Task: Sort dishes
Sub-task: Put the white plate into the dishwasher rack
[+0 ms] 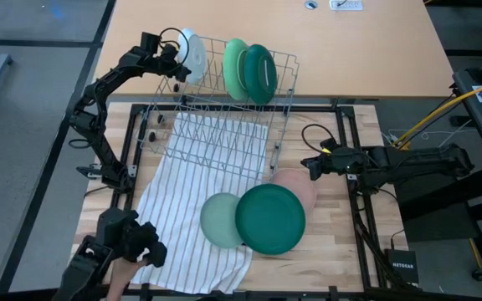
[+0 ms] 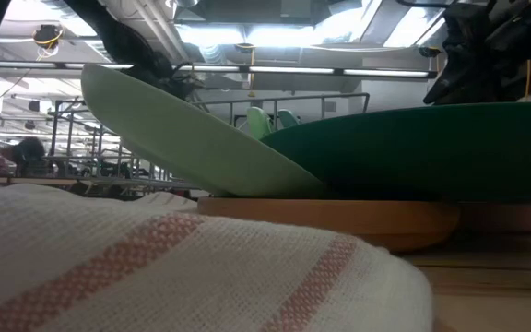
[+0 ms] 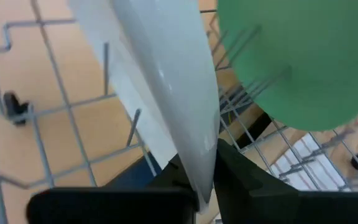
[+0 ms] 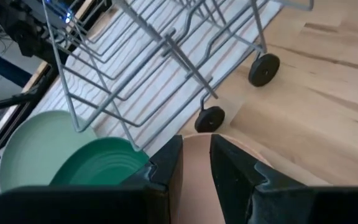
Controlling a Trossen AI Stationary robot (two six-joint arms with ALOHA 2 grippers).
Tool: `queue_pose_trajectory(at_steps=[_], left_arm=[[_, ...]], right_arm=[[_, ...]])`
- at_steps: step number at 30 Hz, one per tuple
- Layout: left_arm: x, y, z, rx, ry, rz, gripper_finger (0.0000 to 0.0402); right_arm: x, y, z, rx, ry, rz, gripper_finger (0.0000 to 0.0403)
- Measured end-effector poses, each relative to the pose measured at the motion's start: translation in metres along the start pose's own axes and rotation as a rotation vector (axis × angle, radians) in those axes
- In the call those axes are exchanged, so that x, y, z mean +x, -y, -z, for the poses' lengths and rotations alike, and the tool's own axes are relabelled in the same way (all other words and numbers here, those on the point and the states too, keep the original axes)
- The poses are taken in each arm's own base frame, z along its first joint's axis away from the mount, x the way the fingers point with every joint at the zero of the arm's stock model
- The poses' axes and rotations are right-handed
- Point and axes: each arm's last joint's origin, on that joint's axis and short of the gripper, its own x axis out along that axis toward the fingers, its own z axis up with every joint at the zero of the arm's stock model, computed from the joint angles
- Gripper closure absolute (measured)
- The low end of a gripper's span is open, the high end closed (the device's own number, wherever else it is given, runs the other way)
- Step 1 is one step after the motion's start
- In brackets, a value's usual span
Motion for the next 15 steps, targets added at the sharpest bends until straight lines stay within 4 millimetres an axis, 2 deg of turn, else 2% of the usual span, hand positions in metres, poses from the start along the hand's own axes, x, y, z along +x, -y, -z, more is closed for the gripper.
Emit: queue_pose_trajectory(at_steps=[4,15], left_arm=[[-0.0001,-0.0008,0.0008,-0.07,-0.008,-0.021,0.0349],[-0.0004,-0.0007,0.0048,-0.069,-0.047,-0.033,0.0307]], right_arm=[[0.0007,-0.0001,0.0003,-0.002,-0.003,0.003,0.0317],[0.0008,0.0,0.0003,-0.002,-0.004,0.004,0.0317]])
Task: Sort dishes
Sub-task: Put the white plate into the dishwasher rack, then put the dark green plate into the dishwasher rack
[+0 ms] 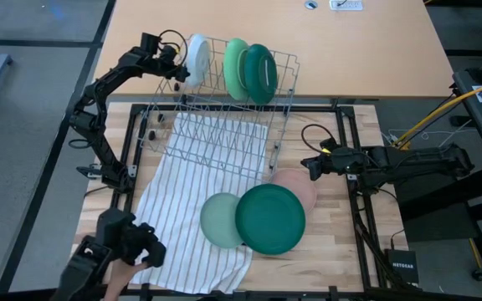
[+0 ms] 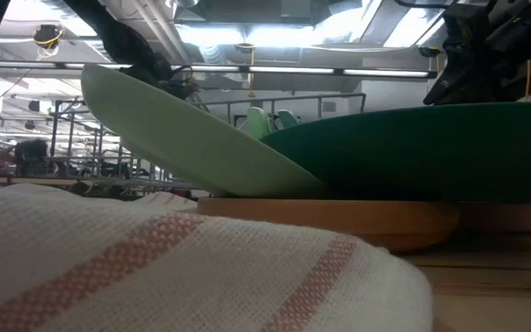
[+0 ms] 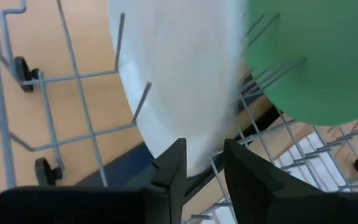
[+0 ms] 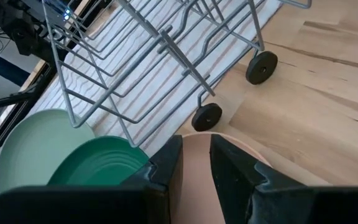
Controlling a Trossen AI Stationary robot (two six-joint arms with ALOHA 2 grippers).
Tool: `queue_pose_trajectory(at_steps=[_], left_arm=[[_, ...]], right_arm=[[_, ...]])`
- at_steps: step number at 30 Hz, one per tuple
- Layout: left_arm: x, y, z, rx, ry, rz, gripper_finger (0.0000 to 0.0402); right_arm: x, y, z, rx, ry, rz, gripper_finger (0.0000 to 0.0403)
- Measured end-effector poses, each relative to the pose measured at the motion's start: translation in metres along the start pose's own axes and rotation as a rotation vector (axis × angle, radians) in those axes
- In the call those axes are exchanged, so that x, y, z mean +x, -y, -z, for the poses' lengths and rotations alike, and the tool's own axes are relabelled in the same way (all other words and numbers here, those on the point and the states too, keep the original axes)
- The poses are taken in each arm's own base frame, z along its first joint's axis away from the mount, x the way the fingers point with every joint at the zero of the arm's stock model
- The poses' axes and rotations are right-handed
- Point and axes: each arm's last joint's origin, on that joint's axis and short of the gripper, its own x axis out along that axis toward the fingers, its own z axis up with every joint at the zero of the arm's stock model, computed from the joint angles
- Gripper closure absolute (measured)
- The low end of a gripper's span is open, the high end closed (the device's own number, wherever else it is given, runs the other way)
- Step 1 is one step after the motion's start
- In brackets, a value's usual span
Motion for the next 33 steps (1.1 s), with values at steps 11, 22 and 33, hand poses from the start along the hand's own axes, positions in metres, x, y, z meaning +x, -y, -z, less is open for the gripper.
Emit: queue_pose_trajectory(at_steps=[11,22,33], left_arm=[[-0.006,-0.012,0.0,-0.02,0.013,-0.021,0.0308],[-0.03,-0.001,-0.007,0.009,0.077,0.042,0.0306],[-0.069,0.04,-0.012,0.075,0.137,0.156,0.0306]], right_arm=[[0.0,0.0,0.0,0.0,0.0,0.001,0.0317],[0.0,0.0,0.0,-0.001,-0.009,-0.006,0.0317],[0.0,0.0,0.001,-0.006,-0.016,-0.01,0.0317]])
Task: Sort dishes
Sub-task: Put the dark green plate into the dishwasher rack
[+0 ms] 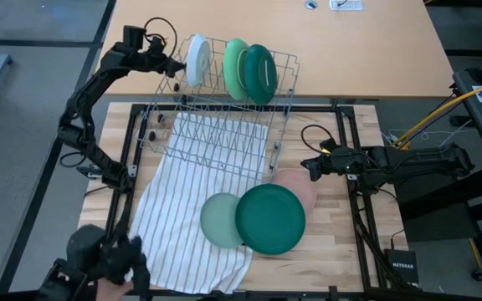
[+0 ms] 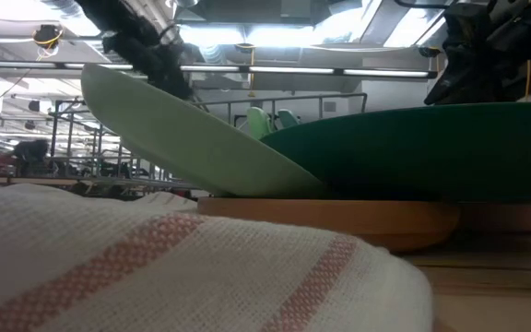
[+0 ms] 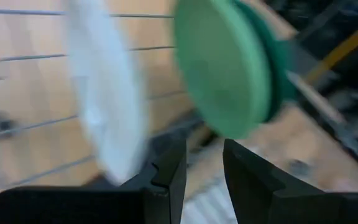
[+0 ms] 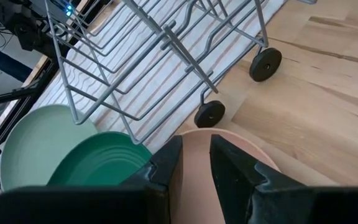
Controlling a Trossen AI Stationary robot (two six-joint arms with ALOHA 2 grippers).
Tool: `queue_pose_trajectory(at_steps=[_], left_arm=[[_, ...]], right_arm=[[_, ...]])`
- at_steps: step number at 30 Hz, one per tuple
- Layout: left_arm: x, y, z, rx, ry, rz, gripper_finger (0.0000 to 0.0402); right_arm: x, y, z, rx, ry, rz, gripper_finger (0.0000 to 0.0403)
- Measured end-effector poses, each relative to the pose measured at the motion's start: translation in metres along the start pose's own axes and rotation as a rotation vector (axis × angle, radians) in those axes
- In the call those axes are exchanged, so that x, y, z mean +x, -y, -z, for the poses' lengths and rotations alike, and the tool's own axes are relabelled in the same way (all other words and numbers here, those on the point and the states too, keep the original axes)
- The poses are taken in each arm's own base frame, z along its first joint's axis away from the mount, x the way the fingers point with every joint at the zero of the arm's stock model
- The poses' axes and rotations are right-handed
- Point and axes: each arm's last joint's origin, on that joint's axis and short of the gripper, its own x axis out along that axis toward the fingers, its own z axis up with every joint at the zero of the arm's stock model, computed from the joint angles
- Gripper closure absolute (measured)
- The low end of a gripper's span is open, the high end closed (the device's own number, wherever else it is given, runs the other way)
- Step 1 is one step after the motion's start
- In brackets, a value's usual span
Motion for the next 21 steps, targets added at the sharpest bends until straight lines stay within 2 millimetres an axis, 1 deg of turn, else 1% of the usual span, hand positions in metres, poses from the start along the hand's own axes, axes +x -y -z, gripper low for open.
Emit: queue_pose_trajectory(at_steps=[2,5,9,15,18,21], left_arm=[[-0.001,0.017,0.001,0.023,-0.018,0.087,0.0306],[0.003,0.046,0.006,0.069,-0.076,0.2,0.0306],[0.011,0.096,0.018,0.195,-0.162,0.331,0.0306],[0.03,0.177,0.043,0.366,-0.267,0.555,0.0306],[0.033,0.216,0.059,0.442,-0.313,0.641,0.0306],[0.031,0.249,0.075,0.508,-0.354,0.718,0.0306]], right_arm=[[0.0,0.0,0.0,-0.023,-0.001,-0.001,0.0317],[0.0,-0.001,0.001,-0.05,-0.028,-0.021,0.0317],[0.0,-0.002,0.003,-0.053,-0.089,-0.067,0.0317],[-0.001,-0.003,0.005,-0.054,-0.16,-0.119,0.0317],[-0.001,-0.004,0.005,-0.055,-0.175,-0.13,0.0317],[-0.001,-0.004,0.006,-0.056,-0.195,-0.145,0.0317]])
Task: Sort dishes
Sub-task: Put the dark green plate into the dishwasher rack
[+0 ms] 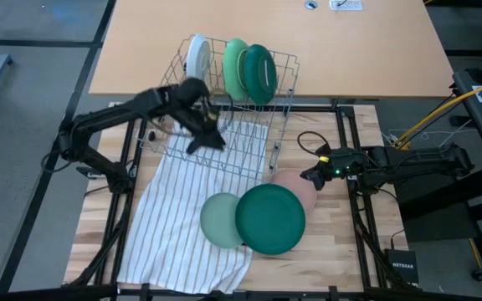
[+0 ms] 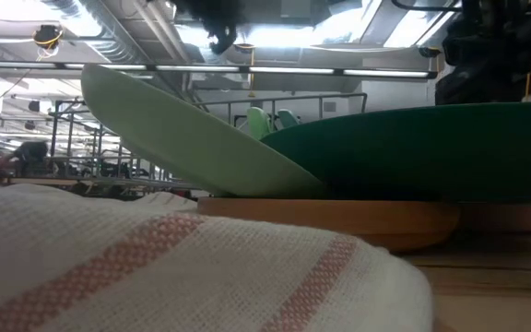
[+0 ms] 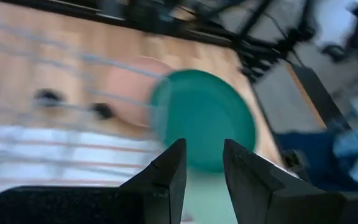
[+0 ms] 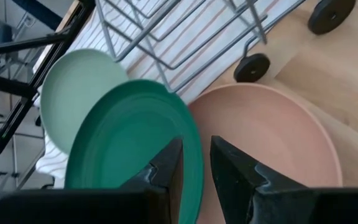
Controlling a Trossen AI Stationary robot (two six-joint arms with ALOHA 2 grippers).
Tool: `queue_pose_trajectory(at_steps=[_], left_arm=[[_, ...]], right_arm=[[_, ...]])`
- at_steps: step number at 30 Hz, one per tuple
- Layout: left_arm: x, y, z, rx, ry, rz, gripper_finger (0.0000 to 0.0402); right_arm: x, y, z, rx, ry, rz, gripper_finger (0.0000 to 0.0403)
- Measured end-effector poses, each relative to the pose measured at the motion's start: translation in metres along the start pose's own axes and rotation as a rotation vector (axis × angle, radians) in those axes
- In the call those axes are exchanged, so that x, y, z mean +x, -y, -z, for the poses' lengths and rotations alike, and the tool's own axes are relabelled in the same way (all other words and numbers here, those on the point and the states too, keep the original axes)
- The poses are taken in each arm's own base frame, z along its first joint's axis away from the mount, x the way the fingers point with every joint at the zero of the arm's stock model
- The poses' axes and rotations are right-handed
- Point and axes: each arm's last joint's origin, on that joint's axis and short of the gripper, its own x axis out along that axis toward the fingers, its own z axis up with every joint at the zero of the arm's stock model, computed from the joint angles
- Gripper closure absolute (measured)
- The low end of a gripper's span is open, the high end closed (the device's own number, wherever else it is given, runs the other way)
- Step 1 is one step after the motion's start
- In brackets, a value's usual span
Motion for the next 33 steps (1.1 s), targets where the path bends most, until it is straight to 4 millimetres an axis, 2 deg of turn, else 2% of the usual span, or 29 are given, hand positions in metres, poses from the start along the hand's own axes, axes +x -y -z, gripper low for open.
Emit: queue_pose_trajectory(at_steps=[5,11,14,19,23,27,33], left_arm=[[0.031,0.047,-0.001,0.059,-0.066,0.139,0.0306],[0.062,0.105,0.002,0.081,-0.125,0.271,0.0306],[0.079,0.131,0.001,0.118,-0.102,0.286,0.0306],[0.121,0.168,0.001,0.158,-0.002,0.198,0.0306],[0.155,0.191,0.01,0.218,0.049,0.144,0.0304],[0.188,0.207,0.026,0.26,0.052,0.05,0.0284],[0.24,0.215,0.054,0.264,0.038,0.002,0.0228]], right_arm=[[0.0,-0.002,0.002,-0.009,-0.034,-0.028,0.0317],[-0.002,-0.011,0.015,-0.082,-0.087,-0.075,0.0317],[-0.003,-0.015,0.022,-0.122,-0.099,-0.09,0.0317],[-0.007,-0.022,0.032,-0.168,-0.107,-0.113,0.0317],[-0.009,-0.026,0.037,-0.194,-0.095,-0.137,0.0317],[-0.008,-0.03,0.04,-0.211,-0.092,-0.149,0.0317],[-0.001,-0.032,0.043,-0.227,-0.111,-0.123,0.0317]])
